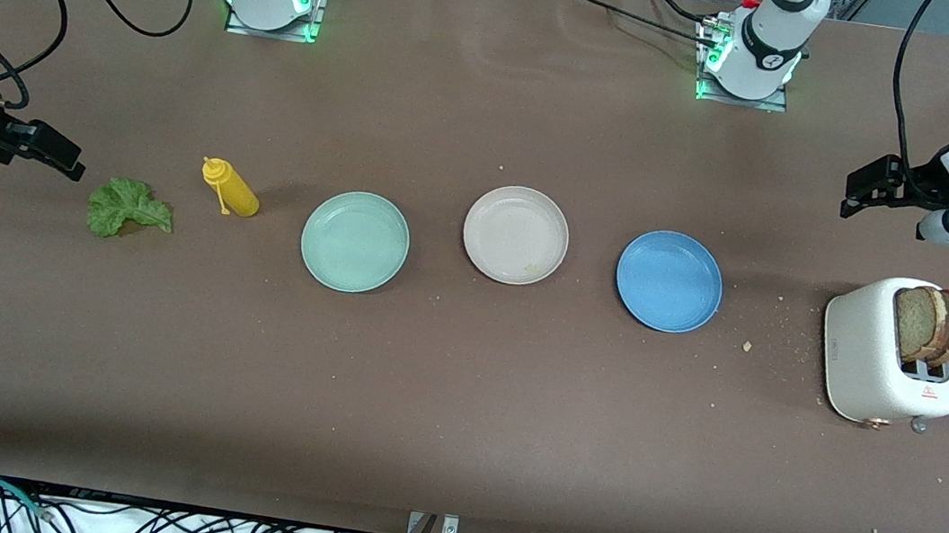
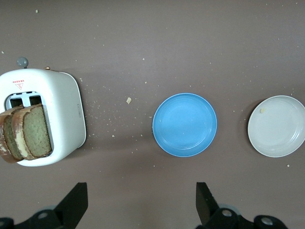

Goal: Make sandwich in beige plate with both arms

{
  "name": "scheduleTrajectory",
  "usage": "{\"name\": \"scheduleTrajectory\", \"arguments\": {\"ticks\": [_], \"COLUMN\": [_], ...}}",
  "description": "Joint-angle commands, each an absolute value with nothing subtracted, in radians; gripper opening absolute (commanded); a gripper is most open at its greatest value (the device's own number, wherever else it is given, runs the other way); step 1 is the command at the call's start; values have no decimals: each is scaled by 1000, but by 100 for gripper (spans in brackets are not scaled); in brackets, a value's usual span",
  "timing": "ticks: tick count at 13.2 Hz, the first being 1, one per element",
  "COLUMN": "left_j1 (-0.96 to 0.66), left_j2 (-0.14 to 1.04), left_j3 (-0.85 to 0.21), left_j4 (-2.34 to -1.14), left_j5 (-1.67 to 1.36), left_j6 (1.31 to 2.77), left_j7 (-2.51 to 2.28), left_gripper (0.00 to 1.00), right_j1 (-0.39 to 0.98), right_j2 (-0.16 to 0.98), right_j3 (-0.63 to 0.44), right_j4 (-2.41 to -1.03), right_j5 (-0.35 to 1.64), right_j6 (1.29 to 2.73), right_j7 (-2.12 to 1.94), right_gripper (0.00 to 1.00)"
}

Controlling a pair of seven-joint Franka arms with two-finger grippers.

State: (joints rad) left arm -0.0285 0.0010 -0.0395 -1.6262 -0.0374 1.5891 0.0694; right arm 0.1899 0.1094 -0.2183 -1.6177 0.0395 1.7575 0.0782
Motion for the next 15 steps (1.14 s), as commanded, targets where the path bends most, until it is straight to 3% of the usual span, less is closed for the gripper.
{"name": "scheduleTrajectory", "arguments": {"ticks": [1,15], "left_j1": [-26,-26], "left_j2": [-9,-9], "left_j3": [-41,-38], "left_j4": [-1631,-1631], "left_j5": [-8,-6], "left_j6": [1589,1589], "left_j7": [84,78], "left_gripper": [100,100], "right_j1": [192,192], "right_j2": [87,89], "right_j3": [-216,-216], "right_j4": [-1629,-1629], "right_j5": [46,48], "right_j6": [1749,1749], "right_j7": [89,89], "right_gripper": [100,100]}}
